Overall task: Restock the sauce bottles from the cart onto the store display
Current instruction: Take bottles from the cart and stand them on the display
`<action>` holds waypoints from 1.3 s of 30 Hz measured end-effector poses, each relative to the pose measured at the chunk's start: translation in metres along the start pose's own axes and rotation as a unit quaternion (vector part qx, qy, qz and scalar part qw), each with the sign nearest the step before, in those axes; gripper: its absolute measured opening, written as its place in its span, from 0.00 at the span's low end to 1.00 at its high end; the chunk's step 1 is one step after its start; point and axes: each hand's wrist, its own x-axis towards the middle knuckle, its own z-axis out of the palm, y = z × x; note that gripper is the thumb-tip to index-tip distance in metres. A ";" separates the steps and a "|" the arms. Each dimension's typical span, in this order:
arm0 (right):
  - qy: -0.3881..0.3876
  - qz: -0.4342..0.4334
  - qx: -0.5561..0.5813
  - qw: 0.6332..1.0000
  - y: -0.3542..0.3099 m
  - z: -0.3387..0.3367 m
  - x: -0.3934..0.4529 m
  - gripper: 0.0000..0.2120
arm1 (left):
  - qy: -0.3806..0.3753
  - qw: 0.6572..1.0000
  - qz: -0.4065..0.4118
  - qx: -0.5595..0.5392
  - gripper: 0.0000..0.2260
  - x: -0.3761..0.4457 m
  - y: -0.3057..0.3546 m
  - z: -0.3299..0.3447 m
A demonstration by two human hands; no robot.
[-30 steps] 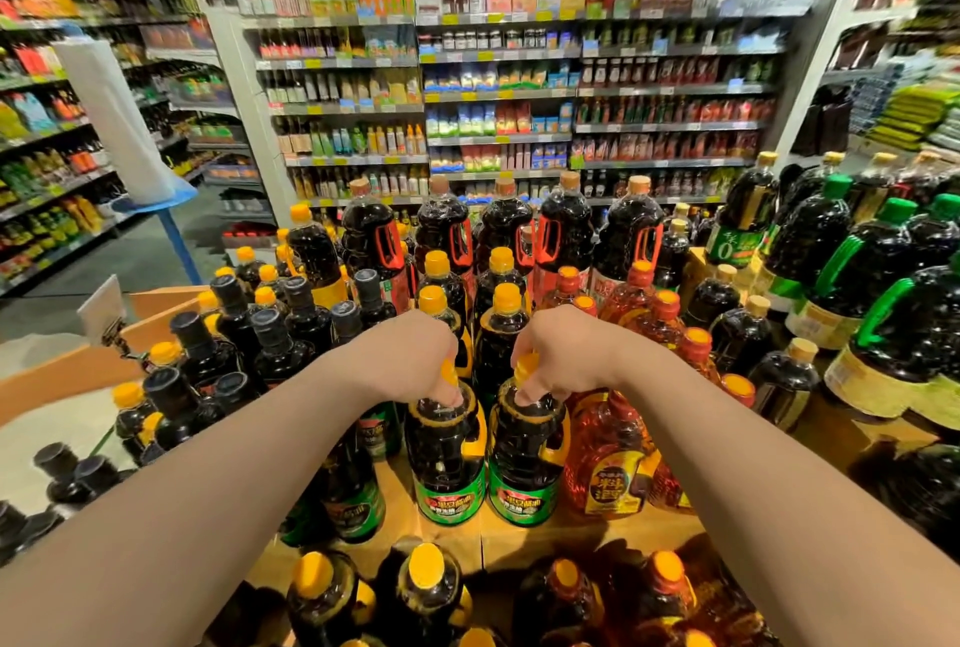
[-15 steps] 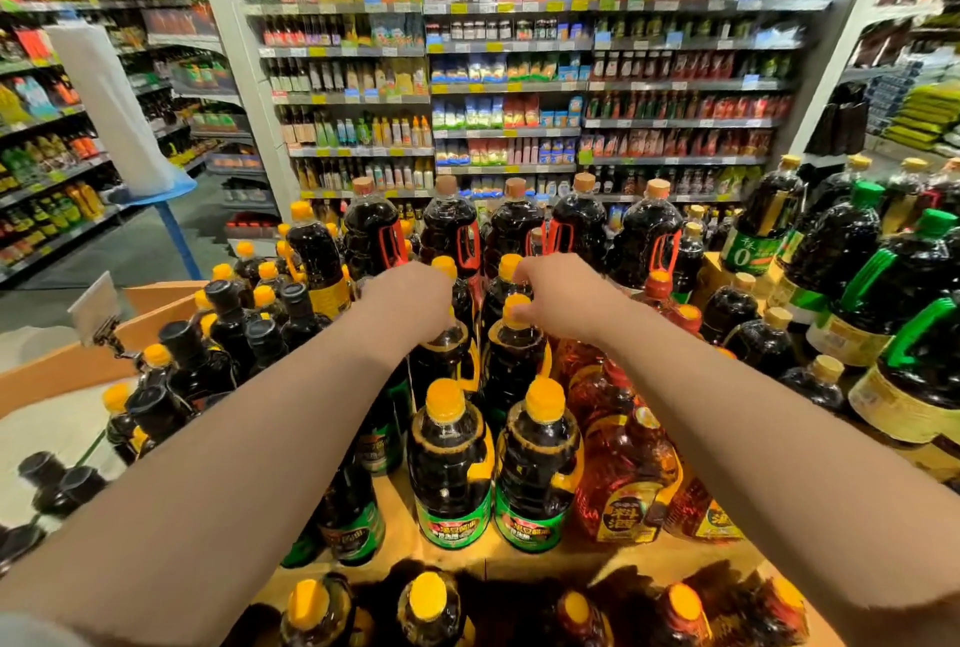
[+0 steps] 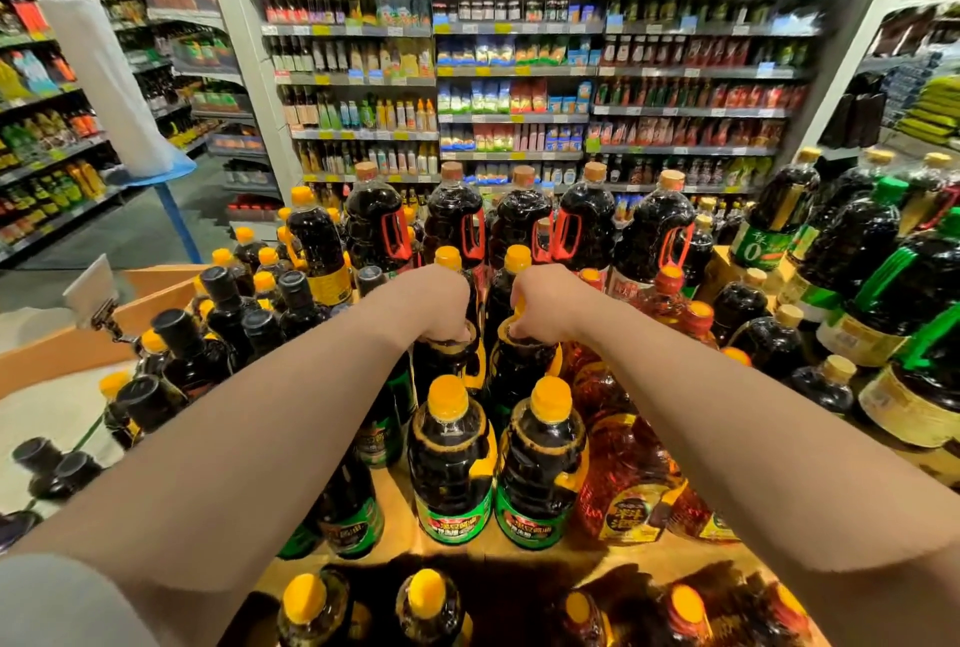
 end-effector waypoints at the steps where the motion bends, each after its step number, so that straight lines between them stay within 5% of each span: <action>1: -0.002 0.004 0.005 1.000 0.000 0.000 -0.001 0.20 | 0.010 1.000 0.005 0.001 0.13 -0.001 0.002 0.002; 6: -0.021 0.009 0.032 0.999 -0.001 -0.003 -0.009 0.18 | 0.091 0.996 -0.007 0.002 0.08 -0.007 0.010 0.021; 14: -0.072 -0.015 0.025 0.997 -0.005 -0.005 -0.015 0.12 | 0.035 0.999 -0.011 -0.035 0.10 -0.015 0.001 0.018; 19: -0.072 -0.014 0.013 0.997 -0.005 -0.008 -0.016 0.18 | 0.023 0.999 0.009 -0.034 0.11 -0.012 -0.001 0.015; 28: -0.115 -0.008 0.046 0.992 0.002 -0.015 -0.006 0.22 | -0.061 0.995 0.000 -0.075 0.27 0.002 -0.008 0.006; 30: -0.091 -0.012 0.009 0.996 0.005 -0.020 0.001 0.26 | -0.061 0.992 -0.030 -0.110 0.29 0.005 -0.010 -0.003; 35: 0.105 0.046 0.030 0.993 0.022 -0.028 0.026 0.17 | 0.177 0.977 -0.116 -0.035 0.12 0.031 -0.024 -0.024; 37: 0.108 0.049 0.046 0.992 0.025 -0.027 0.037 0.11 | 0.167 0.977 -0.127 -0.043 0.05 0.045 -0.030 -0.024; 39: 0.084 0.036 0.053 0.994 0.028 -0.022 0.049 0.23 | 0.122 0.985 -0.115 -0.037 0.12 0.057 -0.033 -0.019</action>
